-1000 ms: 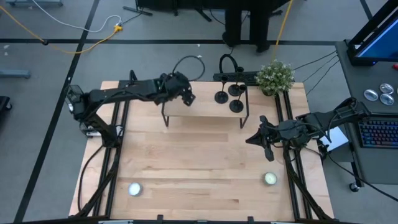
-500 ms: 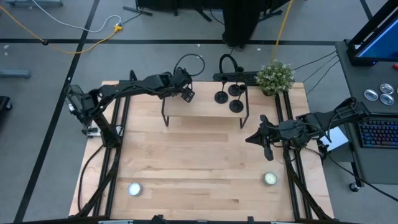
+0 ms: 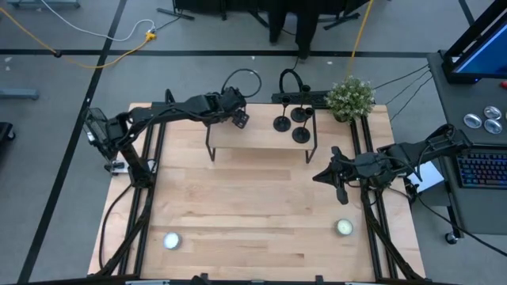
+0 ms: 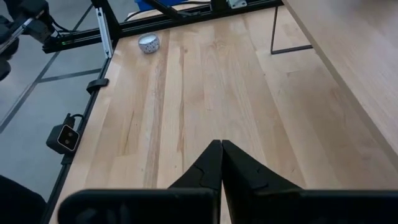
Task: Pick & Place candle stick holders
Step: Put the red scented candle on the shelf
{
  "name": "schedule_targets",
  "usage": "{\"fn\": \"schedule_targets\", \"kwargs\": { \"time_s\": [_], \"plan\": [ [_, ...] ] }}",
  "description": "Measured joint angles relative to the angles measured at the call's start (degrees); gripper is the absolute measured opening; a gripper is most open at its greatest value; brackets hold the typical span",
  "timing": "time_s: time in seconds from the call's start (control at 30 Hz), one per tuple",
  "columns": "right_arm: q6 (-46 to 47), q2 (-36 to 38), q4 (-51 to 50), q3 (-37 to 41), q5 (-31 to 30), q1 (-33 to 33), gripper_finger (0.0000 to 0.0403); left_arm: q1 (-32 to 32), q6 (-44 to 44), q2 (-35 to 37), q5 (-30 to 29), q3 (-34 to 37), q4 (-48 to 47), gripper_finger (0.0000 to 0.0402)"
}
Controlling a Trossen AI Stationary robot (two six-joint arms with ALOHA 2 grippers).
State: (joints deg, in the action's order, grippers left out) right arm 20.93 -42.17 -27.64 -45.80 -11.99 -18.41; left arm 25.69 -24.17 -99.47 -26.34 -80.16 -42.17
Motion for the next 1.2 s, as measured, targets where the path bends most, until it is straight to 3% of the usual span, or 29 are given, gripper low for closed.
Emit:
{"fn": "schedule_targets", "kwargs": {
  "time_s": [0.53, 0.83, 1.2],
  "plan": [
    [0.87, 0.00, 0.00, 0.00, -0.11, 0.00, 0.0000, -1.09, -4.44, 1.17, 2.28, 0.04, -4.13, 0.0296],
    [0.87, 0.00, 0.02, 0.00, -0.16, 0.00, 0.0000, -1.44, -4.87, 1.23, 2.39, 0.02, -6.01, 0.0357],
    [0.91, 0.00, 0.07, 0.00, -0.12, 0.00, 0.0000, -1.33, -3.47, 4.24, 3.35, 0.39, -6.45, 0.0353]
  ]
}}
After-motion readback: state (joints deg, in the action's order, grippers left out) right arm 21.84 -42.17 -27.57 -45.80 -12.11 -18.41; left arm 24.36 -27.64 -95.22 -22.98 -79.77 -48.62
